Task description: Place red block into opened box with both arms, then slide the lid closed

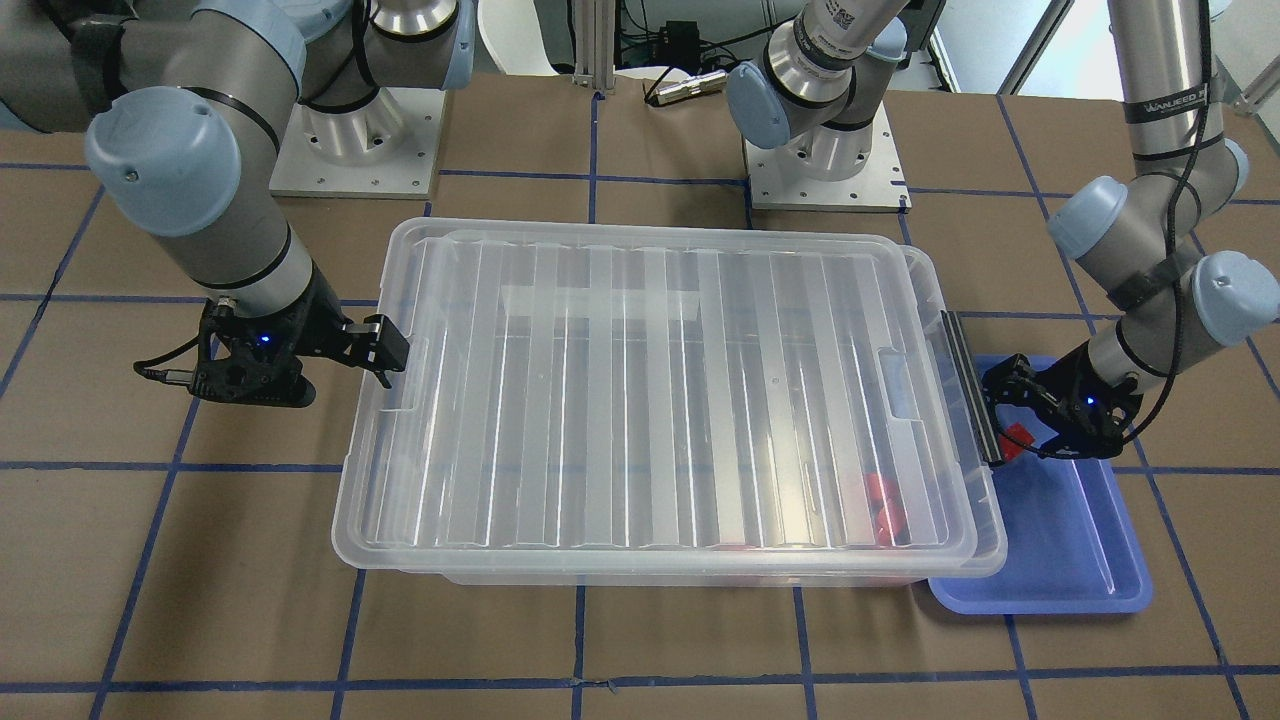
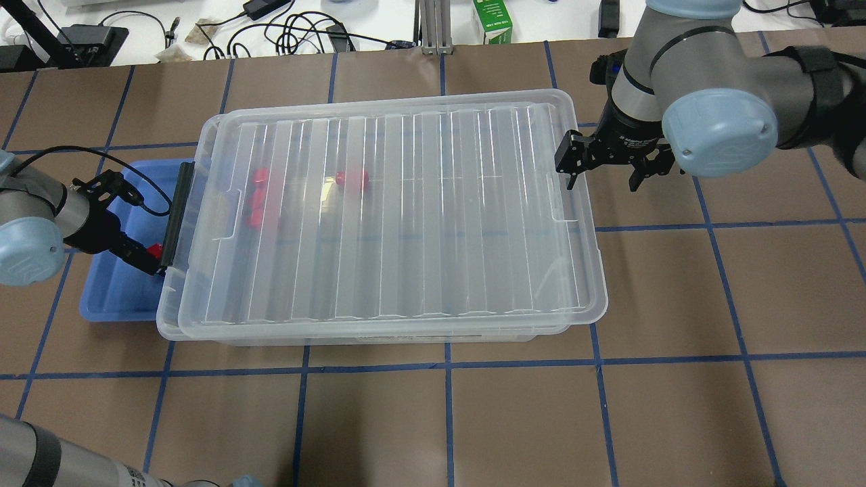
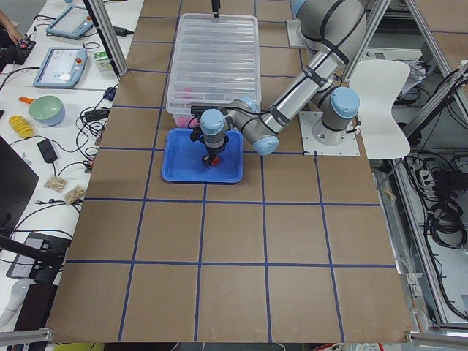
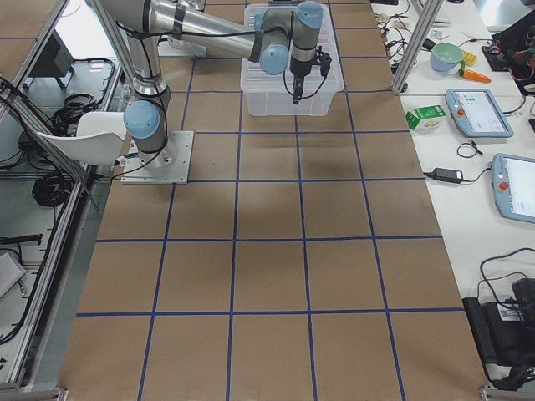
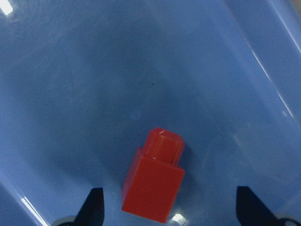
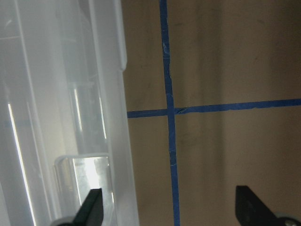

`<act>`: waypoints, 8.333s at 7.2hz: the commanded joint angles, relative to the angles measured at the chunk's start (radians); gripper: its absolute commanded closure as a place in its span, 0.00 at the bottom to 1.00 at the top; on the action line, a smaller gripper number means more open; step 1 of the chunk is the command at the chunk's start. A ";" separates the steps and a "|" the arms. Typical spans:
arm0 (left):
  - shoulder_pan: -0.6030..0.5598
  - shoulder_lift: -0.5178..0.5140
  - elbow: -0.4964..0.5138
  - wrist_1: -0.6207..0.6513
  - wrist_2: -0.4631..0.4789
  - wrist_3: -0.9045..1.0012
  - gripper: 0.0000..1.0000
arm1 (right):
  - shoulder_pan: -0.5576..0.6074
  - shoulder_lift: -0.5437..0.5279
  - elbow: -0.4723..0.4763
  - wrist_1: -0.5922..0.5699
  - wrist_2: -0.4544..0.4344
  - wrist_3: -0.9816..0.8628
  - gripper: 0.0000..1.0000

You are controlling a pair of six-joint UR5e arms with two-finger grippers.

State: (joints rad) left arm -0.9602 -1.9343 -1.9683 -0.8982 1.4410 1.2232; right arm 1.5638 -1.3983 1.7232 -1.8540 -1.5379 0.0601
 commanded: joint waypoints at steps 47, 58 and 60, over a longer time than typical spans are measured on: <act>-0.494 0.242 0.052 -0.120 0.067 -0.927 0.00 | -0.095 -0.120 -0.240 0.334 -0.066 -0.193 0.00; -0.591 0.324 0.529 -0.734 0.119 -1.134 0.00 | -0.146 -0.119 -0.226 0.338 -0.070 -0.206 0.00; -0.592 0.314 0.523 -0.726 0.121 -1.133 0.00 | -0.256 -0.098 -0.223 0.323 -0.065 -0.380 0.00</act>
State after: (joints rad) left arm -1.5524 -1.6158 -1.4473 -1.6264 1.5596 0.0897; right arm 1.3739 -1.5105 1.4980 -1.5214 -1.6057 -0.2188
